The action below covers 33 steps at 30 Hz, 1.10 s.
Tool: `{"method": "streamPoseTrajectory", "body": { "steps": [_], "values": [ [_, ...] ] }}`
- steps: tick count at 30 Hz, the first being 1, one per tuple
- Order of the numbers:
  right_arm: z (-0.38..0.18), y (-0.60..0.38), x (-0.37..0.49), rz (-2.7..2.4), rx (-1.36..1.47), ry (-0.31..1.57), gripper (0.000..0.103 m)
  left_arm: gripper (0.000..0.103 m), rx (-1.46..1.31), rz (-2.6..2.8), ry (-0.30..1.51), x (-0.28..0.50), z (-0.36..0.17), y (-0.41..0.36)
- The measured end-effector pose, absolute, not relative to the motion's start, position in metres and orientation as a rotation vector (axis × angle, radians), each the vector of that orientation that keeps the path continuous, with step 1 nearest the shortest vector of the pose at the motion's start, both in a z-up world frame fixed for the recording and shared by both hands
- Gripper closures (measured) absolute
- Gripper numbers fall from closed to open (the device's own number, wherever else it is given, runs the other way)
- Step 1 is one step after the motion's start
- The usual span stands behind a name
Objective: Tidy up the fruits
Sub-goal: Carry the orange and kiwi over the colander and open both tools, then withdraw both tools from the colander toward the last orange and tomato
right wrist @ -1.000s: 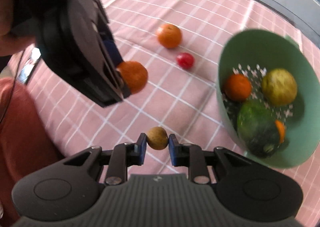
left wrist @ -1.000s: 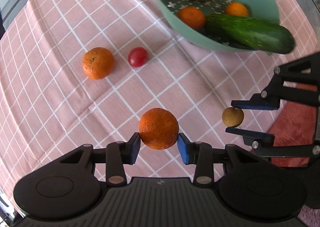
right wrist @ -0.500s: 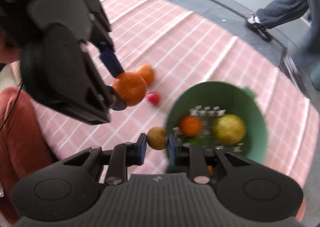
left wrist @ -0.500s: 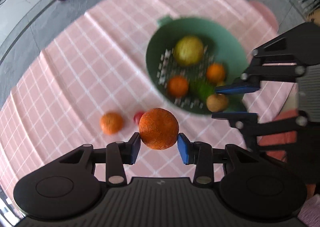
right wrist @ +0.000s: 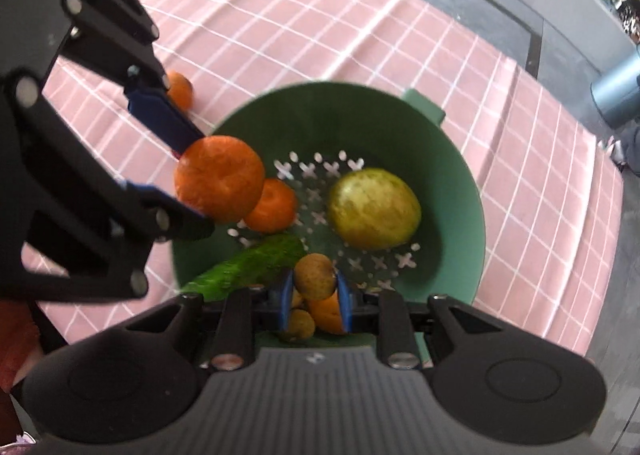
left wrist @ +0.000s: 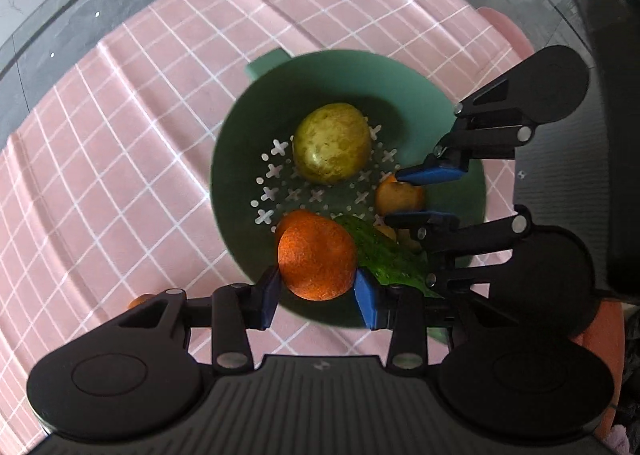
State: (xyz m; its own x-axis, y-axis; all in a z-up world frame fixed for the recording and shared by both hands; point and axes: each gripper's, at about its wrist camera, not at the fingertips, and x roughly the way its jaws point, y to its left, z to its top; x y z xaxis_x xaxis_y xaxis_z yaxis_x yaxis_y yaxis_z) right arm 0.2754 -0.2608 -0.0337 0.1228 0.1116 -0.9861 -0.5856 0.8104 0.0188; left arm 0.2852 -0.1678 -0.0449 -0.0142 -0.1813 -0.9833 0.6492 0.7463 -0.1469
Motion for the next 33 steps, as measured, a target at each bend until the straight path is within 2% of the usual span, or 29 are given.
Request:
{"method": "streamPoseTrajectory", "body": {
  "steps": [15, 18, 21, 23, 27, 33],
  "values": [
    [-0.056, -0.265, 0.287, 0.535, -0.41, 1.394, 0.083, 0.056, 0.394, -0.682, 1.475, 0.29, -0.065, -0.171],
    [-0.055, -0.264, 0.285, 0.528, -0.425, 1.389, 0.083, 0.049, 0.4, -0.67, 1.465, 0.29, -0.065, -0.169],
    [-0.052, -0.266, 0.284, 0.51, -0.428, 1.378, 0.075, 0.047, 0.375, -0.677, 1.45, 0.289, -0.061, -0.165],
    [-0.048, -0.269, 0.283, 0.499, -0.418, 1.366, 0.067, 0.046, 0.355, -0.687, 1.429, 0.287, -0.055, -0.161],
    [-0.036, -0.272, 0.279, 0.5, -0.393, 1.345, 0.058, 0.044, 0.324, -0.714, 1.394, 0.28, -0.04, -0.152],
    [-0.003, -0.262, 0.267, 0.53, -0.393, 1.245, 0.057, 0.044, 0.35, -0.708, 1.314, 0.269, -0.009, -0.127]
  ]
}}
